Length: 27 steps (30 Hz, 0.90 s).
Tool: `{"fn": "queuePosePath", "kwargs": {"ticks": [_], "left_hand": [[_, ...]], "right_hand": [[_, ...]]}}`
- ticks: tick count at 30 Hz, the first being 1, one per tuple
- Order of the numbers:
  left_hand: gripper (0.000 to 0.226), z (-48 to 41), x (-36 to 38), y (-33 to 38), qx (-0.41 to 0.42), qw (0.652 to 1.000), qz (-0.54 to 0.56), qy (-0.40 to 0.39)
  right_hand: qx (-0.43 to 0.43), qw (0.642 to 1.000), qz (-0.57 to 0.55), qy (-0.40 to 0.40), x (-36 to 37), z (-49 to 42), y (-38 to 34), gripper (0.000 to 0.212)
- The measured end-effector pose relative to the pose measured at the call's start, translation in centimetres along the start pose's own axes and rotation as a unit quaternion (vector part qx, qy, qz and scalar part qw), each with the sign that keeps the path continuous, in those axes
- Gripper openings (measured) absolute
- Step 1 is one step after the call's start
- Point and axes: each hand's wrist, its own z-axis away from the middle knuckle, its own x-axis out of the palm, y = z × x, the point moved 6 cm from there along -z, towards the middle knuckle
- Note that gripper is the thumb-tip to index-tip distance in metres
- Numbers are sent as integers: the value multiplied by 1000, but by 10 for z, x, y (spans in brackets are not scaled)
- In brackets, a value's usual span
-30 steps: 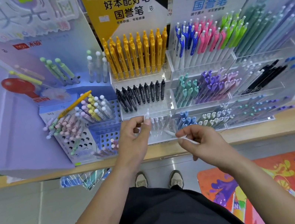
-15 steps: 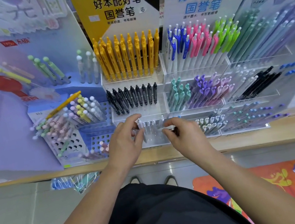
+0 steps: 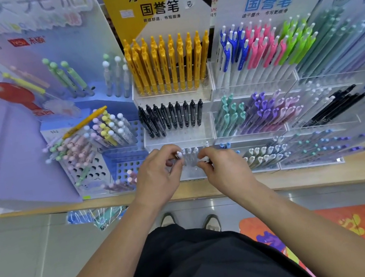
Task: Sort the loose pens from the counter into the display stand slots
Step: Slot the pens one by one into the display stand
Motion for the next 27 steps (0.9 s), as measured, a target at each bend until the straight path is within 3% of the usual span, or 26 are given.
{"fn": "queuePosePath", "kwargs": {"ticks": [3, 7, 10, 13, 17, 25, 27], "left_hand": [[21, 1, 3, 7, 37, 998, -55, -4], [10, -1, 7, 15, 79, 994, -78, 15], [17, -4, 5, 17, 96, 991, -90, 28], [18, -9, 5, 20, 96, 989, -107, 17], [12, -12, 3, 17, 76, 992, -97, 5], [13, -14, 5, 14, 88, 991, -99, -35], [20, -10, -1, 16, 82, 992, -76, -52]], "right_hand": [[-3, 1000, -4, -14, 13, -4, -3, 21], [0, 998, -59, 23, 10, -9, -13, 16], [9, 995, -90, 28, 9, -9, -13, 19], [15, 997, -72, 29, 12, -8, -8, 15], [46, 996, -60, 38, 15, -10, -9, 28], [93, 994, -46, -29, 19, -7, -16, 19], [107, 993, 3, -47, 3, -3, -22, 28]]}}
